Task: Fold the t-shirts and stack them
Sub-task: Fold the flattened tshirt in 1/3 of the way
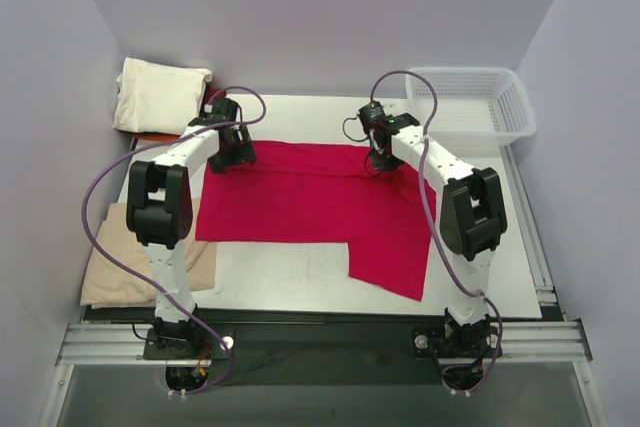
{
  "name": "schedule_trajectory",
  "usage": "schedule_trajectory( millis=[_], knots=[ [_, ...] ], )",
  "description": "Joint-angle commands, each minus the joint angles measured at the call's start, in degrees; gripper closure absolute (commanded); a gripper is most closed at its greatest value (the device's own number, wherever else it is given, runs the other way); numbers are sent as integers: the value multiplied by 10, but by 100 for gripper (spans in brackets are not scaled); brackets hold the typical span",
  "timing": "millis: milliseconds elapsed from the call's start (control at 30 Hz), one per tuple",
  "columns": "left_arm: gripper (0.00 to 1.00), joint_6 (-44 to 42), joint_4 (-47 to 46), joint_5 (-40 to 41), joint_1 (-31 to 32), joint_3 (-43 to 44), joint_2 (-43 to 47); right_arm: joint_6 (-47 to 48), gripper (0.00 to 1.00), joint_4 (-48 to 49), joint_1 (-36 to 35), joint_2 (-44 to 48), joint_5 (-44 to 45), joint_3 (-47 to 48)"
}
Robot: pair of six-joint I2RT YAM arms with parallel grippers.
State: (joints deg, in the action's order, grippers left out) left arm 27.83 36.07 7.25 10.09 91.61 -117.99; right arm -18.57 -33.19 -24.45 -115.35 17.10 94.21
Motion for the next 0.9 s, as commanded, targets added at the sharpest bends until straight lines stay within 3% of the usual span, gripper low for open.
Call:
schedule_trajectory(
  millis=[0,267,733,767,833,867],
  knots=[
    [17,-6,-20,-4,1,-6,21,-16,100,-19,-11,47,6,-23],
    [17,-8,-21,-3,1,-13,25,-38,100,-24,-30,87,-34,-77],
    [17,-11,-27,-5,2,-35,44,-66,100,-11,-45,89,-199,-116],
    [17,-10,-27,-5,1,-37,44,-67,98,-12,-45,87,-197,-118],
    [17,-13,-28,-4,1,-42,47,-78,71,-15,-46,97,-173,-133],
    [17,-13,-29,-1,2,-43,51,-79,66,-14,-46,103,-149,-141]
  ],
)
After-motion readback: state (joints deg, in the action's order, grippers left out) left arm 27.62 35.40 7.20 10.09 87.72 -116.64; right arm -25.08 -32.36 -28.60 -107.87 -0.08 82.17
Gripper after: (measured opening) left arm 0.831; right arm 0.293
